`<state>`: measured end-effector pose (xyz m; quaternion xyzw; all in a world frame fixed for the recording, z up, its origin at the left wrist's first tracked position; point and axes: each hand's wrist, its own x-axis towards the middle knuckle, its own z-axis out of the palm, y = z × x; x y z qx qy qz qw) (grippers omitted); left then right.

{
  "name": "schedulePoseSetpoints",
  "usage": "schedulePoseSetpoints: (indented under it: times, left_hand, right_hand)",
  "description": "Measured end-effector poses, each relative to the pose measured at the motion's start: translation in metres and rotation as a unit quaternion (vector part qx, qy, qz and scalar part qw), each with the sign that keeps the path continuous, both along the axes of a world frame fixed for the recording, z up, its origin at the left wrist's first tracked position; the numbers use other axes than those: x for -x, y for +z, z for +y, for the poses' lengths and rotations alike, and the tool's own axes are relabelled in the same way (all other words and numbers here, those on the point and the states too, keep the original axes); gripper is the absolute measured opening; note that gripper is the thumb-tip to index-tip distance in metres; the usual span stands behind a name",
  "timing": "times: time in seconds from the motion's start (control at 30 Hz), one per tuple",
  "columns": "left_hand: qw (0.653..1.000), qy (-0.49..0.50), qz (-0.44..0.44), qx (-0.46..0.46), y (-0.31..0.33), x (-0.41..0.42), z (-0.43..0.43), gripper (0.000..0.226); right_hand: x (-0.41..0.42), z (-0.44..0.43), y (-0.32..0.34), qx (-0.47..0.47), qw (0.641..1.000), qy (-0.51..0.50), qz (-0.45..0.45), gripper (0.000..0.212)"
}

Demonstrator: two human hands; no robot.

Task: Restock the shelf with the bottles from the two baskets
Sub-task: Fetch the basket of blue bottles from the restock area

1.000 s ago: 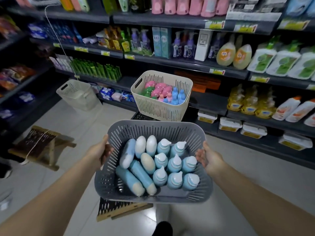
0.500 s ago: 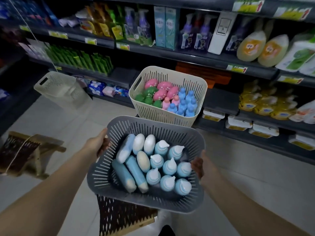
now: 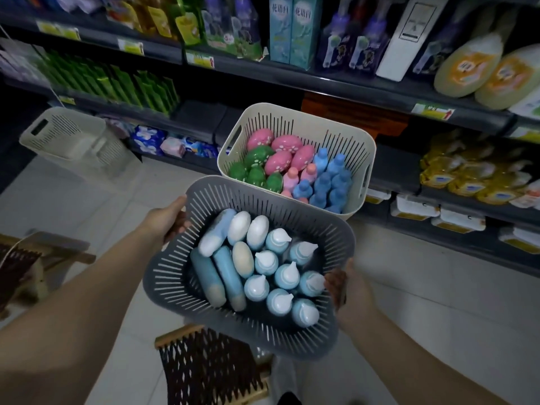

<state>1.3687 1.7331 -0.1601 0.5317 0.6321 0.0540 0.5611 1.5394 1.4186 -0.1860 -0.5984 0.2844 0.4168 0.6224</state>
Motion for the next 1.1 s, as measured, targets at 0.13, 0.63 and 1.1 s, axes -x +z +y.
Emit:
schedulePoseSetpoints:
  times: [0.13,0.63,1.1]
  left_hand:
    - [1.0,-0.006,0.008,-0.002,-0.015,-0.01,0.009,0.051]
    - [0.999,-0.007,0.02,-0.043,-0.057,-0.02,0.018,0.048]
    - [0.905,-0.313,0.192,-0.215,-0.019,0.021,-0.009,0.044]
  right_hand:
    - [-0.003,0.007,-0.007,0.015,0.999,-0.032,0.02,0.043]
    - [-0.009,0.01,-0.023,0.025,0.999,-0.032,0.031,0.042]
    - [-0.007,-0.007,-0.001,0.119,0.974,0.186,-0.056,0.017]
